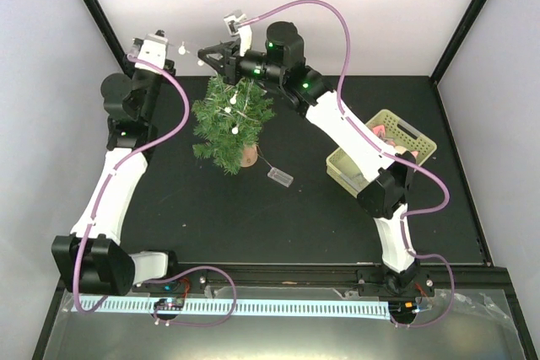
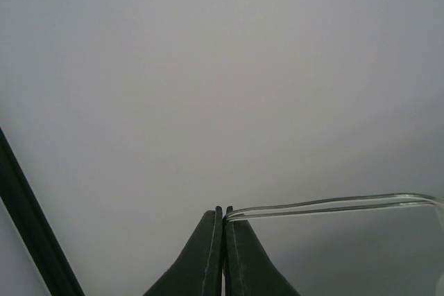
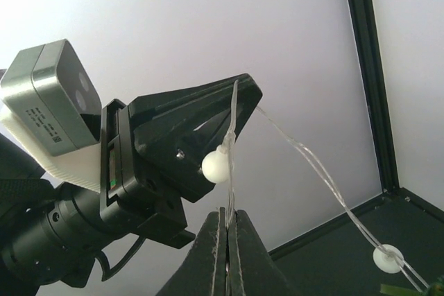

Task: Decorate the small christmas tree
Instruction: Wrap the decoration item around the Christmas tree.

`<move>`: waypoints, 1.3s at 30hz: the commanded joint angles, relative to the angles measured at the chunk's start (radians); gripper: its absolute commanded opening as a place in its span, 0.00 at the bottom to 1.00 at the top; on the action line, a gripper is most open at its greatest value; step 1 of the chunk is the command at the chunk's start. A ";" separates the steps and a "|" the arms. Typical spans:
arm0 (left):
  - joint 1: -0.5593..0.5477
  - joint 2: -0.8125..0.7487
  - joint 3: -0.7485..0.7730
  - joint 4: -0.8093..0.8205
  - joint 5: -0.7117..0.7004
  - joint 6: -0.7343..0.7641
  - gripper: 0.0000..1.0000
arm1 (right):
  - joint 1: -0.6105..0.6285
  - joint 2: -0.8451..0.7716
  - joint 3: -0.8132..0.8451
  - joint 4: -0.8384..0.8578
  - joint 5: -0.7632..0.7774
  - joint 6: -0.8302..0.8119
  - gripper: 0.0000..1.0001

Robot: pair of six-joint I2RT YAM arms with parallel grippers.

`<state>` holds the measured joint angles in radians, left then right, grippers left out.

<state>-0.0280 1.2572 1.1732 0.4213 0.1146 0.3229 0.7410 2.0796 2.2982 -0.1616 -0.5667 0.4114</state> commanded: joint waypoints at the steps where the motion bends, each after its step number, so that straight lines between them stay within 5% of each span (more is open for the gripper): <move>1: 0.034 -0.066 -0.028 -0.003 -0.135 -0.017 0.02 | -0.002 -0.022 0.030 0.014 -0.010 -0.009 0.01; 9: 0.033 -0.257 -0.193 -0.170 0.122 -0.222 0.19 | -0.002 -0.100 -0.074 0.011 -0.043 -0.047 0.01; 16: 0.034 -0.383 -0.258 -0.445 0.215 -0.274 0.50 | 0.004 -0.113 -0.093 -0.054 -0.092 -0.074 0.01; 22: 0.034 -0.486 -0.295 -0.576 0.230 -0.420 0.49 | 0.004 -0.124 -0.087 -0.097 -0.112 -0.101 0.01; 30: 0.071 -0.533 -0.236 -0.823 0.116 -0.690 0.33 | 0.008 -0.161 -0.137 -0.171 -0.179 -0.158 0.01; 34: 0.146 -0.539 -0.200 -0.822 0.218 -0.753 0.33 | 0.024 -0.186 -0.171 -0.242 -0.218 -0.244 0.01; 39: 0.265 -0.420 -0.127 -0.763 0.515 -0.788 0.38 | 0.043 -0.197 -0.156 -0.370 -0.188 -0.352 0.01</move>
<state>0.1757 0.7574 0.9604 -0.3744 0.3862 -0.3965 0.7643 1.9247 2.1330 -0.4206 -0.7448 0.1680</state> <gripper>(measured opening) 0.359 0.015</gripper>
